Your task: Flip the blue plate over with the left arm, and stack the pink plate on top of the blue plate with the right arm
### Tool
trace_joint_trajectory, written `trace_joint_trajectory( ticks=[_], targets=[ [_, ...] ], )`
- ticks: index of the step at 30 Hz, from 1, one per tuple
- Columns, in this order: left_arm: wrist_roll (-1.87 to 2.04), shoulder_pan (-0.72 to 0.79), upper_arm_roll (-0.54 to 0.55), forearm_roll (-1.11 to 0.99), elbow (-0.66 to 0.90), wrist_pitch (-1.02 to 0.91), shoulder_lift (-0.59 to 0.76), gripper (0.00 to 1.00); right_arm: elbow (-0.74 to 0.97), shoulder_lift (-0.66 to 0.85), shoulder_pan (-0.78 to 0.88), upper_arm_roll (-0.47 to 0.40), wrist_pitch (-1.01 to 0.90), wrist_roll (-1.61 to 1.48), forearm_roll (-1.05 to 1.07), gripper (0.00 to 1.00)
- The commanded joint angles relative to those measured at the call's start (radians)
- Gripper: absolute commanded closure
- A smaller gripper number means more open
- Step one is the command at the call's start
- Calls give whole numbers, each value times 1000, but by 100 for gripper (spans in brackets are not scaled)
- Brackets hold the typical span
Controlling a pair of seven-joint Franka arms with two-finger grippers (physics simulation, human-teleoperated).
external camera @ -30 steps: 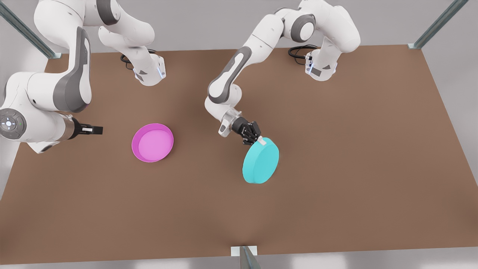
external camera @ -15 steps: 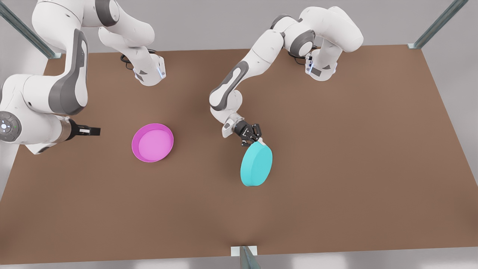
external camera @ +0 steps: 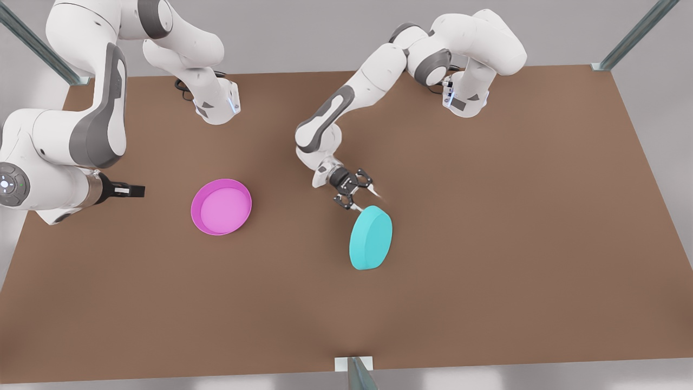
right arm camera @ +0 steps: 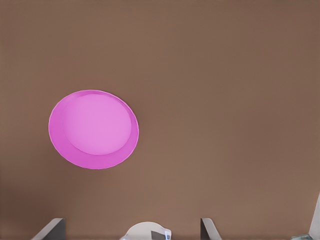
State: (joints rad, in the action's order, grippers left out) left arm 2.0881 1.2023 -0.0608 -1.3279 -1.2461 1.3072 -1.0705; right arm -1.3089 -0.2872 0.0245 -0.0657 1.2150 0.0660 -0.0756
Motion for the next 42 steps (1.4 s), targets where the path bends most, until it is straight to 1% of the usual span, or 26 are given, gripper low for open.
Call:
trace_joint_trajectory(
  ticks=[1,2,3,4,5,6,7,8,9,10,11,12,14,15,17,18,19,21,23,25,27,29,31,33,40,42],
  targets=[
    [159,2,42,102,106,0,0,10,0,0,0,0,0,-5,0,0],
    [161,2,105,170,238,1,4,10,0,0,0,0,1,-6,0,0],
    [162,2,200,246,398,1,23,10,0,-12,-2,0,6,-6,0,0],
    [165,2,243,283,442,1,52,10,-3,-18,-2,0,14,-12,0,0],
    [161,-9,288,439,462,0,187,9,-39,-21,2,1,57,-60,0,0],
    [127,-67,286,545,462,0,303,9,-73,-21,2,0,93,-68,0,0],
    [-2,-156,277,696,459,-8,438,9,-154,-10,-17,1,158,-72,0,0],
    [-201,-377,276,981,456,-9,579,10,-234,0,-51,1,253,-118,2,0],
    [-540,-578,273,1187,455,-68,641,12,-297,13,-75,3,322,-163,7,0],
    [-801,-726,271,1239,456,-132,644,7,-407,62,-98,3,411,-186,30,0],
    [-970,-881,271,1286,451,-135,638,6,-512,102,-116,3,498,-195,42,0],
    [-1127,-1029,271,1351,444,-143,635,6,-566,112,-121,3,551,-198,49,0],
    [-1413,-1191,271,1348,436,-184,630,5,-697,158,-120,3,682,-198,53,0],
    [-1468,-1241,266,1345,427,-186,629,3,-762,155,-121,3,762,-198,95,0],
    [-1490,-1251,234,1343,372,-171,635,1,-874,134,-121,3,951,-238,167,0],
    [-1513,-1253,233,1345,146,-12,741,0,-876,120,-123,3,968,-265,189,0],
    [-1524,-1241,243,1340,-220,322,890,0,-892,111,-138,3,986,-295,191,0],
    [-1545,-1241,239,1339,-223,281,879,0,-960,82,-153,3,1087,-370,289,0],
    [-1789,-1248,237,1340,-214,255,880,0,-994,33,-164,3,1160,-460,370,0],
    [-1780,-1250,237,1340,-93,149,802,0,-1003,2,-161,7,1166,-471,411,0],
    [-1795,-1251,236,1340,-88,149,799,0,-1009,-13,-150,9,1178,-471,416,0],
    [-1823,-1251,237,1340,-90,127,794,0,-1041,-15,-147,43,1221,-471,418,0],
    [-1948,-1250,220,1351,-101,115,805,0,-1050,-20,-147,60,1221,-473,418,0],
    [-1948,-1250,220,1342,-101,110,805,0,-1076,-15,-147,69,1222,-473,418,0],
    [-1941,-1250,219,1339,-96,129,799,0,-1089,-23,-149,69,1226,-511,418,0],
    [-1939,-1250,219,1340,-96,129,801,0,-1087,-26,-147,69,1226,-512,418,17]
  ],
)
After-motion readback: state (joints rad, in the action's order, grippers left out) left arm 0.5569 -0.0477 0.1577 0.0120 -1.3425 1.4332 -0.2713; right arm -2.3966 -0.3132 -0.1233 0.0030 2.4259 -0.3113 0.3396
